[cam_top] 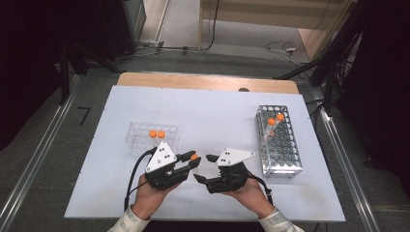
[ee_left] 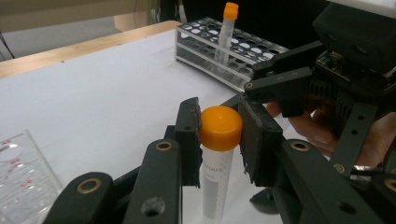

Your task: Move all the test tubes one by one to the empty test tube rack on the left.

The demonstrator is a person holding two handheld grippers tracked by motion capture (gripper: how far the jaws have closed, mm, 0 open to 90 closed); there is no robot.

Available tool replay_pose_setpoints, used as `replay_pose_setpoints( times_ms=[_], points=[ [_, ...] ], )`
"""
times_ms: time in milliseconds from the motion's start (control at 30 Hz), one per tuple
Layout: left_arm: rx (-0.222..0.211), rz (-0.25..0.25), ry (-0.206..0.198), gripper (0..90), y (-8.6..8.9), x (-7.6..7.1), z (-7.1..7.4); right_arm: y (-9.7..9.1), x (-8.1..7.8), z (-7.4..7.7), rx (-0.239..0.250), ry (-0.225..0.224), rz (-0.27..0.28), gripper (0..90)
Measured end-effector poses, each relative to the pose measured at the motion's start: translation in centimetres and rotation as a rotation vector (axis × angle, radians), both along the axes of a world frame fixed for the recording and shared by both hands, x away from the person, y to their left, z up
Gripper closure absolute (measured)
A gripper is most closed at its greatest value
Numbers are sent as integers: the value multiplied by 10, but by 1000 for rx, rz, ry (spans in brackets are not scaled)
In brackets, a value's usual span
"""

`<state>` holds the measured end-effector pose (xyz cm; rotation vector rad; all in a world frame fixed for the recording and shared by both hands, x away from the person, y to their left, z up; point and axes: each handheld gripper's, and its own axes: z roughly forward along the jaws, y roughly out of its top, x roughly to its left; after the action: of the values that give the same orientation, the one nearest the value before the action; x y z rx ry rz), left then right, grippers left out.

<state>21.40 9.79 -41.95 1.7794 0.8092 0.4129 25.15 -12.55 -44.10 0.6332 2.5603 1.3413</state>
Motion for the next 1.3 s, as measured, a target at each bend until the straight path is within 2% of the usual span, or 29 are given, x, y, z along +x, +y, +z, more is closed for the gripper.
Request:
replay_pose_setpoints(
  times_ms=[233,700,867,1067,1300],
  points=[
    [-12,25,2,706,11,2,5,-13,3,6,26,-10,-44,237],
    [-40,80,-8,706,40,1,20,-29,3,13,52,-20,-79,237],
    [-20,92,17,706,53,4,25,-33,4,14,54,-20,-90,238],
    [-34,124,24,706,71,5,30,-37,5,14,50,-22,-101,239],
    [-24,187,23,706,91,5,36,-39,4,16,57,-30,-102,242]
  ],
)
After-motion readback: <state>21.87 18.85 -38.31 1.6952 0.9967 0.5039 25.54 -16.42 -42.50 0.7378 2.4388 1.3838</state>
